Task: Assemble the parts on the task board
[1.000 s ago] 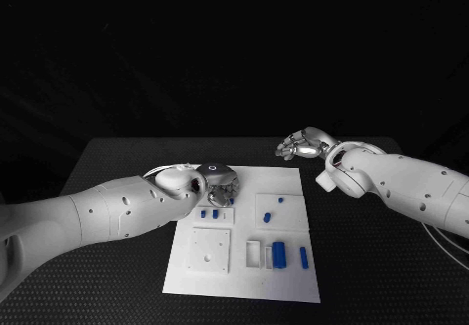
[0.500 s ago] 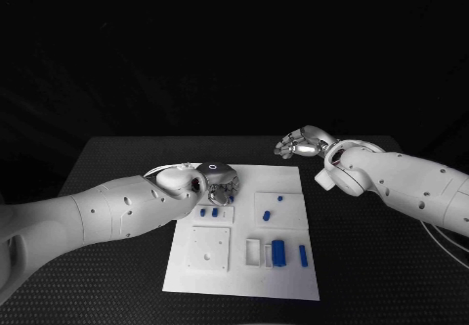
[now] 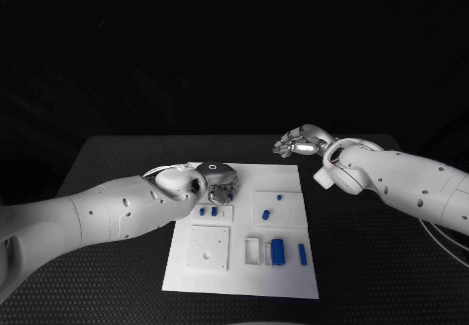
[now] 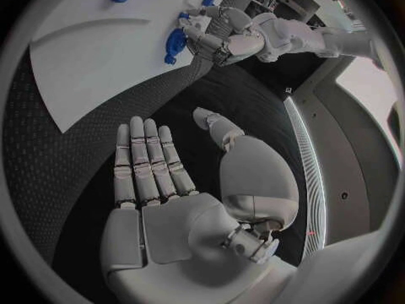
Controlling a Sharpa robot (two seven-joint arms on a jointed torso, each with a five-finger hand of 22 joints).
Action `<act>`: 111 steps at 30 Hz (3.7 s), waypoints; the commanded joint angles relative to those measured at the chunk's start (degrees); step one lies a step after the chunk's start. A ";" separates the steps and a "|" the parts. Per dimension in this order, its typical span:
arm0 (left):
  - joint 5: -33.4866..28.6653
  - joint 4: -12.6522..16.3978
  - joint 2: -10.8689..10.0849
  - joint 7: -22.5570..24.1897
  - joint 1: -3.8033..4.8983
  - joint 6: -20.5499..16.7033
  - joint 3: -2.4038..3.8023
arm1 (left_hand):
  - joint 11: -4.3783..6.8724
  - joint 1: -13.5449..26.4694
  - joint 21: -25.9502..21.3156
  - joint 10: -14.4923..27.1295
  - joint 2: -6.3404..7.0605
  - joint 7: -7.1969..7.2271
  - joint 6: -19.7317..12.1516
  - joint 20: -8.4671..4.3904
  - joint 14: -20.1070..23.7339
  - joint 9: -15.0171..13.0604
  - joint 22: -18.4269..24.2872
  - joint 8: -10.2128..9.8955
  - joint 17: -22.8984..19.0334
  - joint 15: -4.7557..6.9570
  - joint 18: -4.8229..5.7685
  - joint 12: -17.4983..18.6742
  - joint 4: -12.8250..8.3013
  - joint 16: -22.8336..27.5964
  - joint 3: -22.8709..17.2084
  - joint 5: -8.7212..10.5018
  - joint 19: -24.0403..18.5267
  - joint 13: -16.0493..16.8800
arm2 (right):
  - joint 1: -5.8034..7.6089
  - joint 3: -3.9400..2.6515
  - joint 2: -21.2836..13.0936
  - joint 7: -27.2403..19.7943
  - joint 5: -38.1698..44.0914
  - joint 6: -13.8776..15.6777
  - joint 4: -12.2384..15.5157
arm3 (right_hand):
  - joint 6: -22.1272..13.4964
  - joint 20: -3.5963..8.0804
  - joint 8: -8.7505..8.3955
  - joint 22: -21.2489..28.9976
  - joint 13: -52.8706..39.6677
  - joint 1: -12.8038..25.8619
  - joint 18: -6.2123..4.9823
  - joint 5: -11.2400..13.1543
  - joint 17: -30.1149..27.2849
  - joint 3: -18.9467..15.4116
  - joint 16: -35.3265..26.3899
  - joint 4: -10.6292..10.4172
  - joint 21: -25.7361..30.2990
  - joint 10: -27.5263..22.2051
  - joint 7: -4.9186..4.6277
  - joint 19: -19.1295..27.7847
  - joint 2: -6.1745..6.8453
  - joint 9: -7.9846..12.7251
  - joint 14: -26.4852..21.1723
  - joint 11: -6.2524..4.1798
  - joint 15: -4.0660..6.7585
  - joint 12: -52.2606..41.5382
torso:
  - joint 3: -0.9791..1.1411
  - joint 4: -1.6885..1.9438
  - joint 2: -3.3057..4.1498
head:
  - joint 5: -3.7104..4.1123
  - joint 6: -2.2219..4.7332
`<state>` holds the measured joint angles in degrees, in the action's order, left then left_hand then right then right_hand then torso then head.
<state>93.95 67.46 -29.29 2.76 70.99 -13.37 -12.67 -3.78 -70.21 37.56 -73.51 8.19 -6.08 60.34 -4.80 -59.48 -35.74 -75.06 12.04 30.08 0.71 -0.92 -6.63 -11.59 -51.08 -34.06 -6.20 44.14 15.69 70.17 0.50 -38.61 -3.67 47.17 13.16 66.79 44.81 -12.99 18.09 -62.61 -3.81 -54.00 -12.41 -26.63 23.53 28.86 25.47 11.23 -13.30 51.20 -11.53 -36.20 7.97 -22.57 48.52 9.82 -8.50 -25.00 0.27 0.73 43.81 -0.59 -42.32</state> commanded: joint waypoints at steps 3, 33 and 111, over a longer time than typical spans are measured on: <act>-0.05 0.70 0.33 1.63 -1.59 4.14 -0.97 | 0.34 -0.29 0.19 -1.80 -1.18 0.35 1.32 -1.47 -1.77 0.06 -0.97 0.83 0.76 0.73 -0.04 0.13 -1.06 -0.88 -0.11 -1.60 1.44 0.03 | -0.02 0.00 0.02 -0.56 -0.06 -0.85 0.13 | -0.37 -0.28 -0.22 0.05 0.02 0.36 -0.56 -0.24 -0.06 -0.09 -0.29 -0.37 0.16 0.29 -0.54 -0.07 0.08 0.09 0.11 0.00 -0.36 0.28 | -0.01 0.01 0.02 | 0.03 -0.05; -2.99 4.58 -3.73 1.99 -1.61 -0.88 1.31 | 1.27 0.05 3.12 -4.60 -2.36 0.92 3.01 -3.83 -4.90 0.28 -1.24 1.51 4.07 2.71 0.27 1.11 -2.38 -4.65 -0.55 -2.36 4.87 -0.16 | -0.02 0.00 -0.15 -0.67 -0.06 -0.96 0.05 | -0.41 -0.31 -0.23 0.03 0.02 0.36 -0.57 -0.31 -0.14 -0.21 -0.36 -0.39 0.26 0.34 -0.55 -0.03 0.15 0.12 0.08 0.01 -0.38 0.49 | 0.00 0.02 -0.06 | -0.20 0.79; -7.08 4.60 -9.28 1.11 -1.15 5.45 4.74 | 1.29 0.05 3.49 -4.89 -2.65 0.94 2.99 -4.07 -4.52 0.41 -1.15 1.48 4.38 2.74 0.49 1.63 -2.29 -4.78 -1.00 -2.09 4.66 -0.29 | -0.03 0.00 -0.50 -0.70 -0.06 -0.92 0.16 | -0.42 -0.37 -0.19 -0.08 -0.01 0.14 -0.65 -0.39 -0.35 -0.42 -0.49 -0.40 0.51 0.62 -0.55 -0.03 0.10 0.21 0.11 0.00 -0.35 1.06 | -0.03 -0.13 0.03 | -0.84 0.65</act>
<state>86.59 72.10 -38.74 3.86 69.82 -8.79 -7.94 -2.53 -70.20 40.81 -77.95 5.96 -5.11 63.12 -6.02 -64.07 -35.28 -75.01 13.33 34.39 3.04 -0.86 -4.81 -13.88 -55.69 -34.60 -7.92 48.84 15.34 70.17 0.52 -39.13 -3.75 47.12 12.89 66.88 44.81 -12.98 18.08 -62.62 -3.83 -54.00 -12.41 -26.63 23.23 28.53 25.26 10.90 -13.07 51.62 -11.53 -36.21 7.97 -22.40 48.52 9.82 -8.49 -24.34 0.28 0.66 43.82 -1.42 -41.61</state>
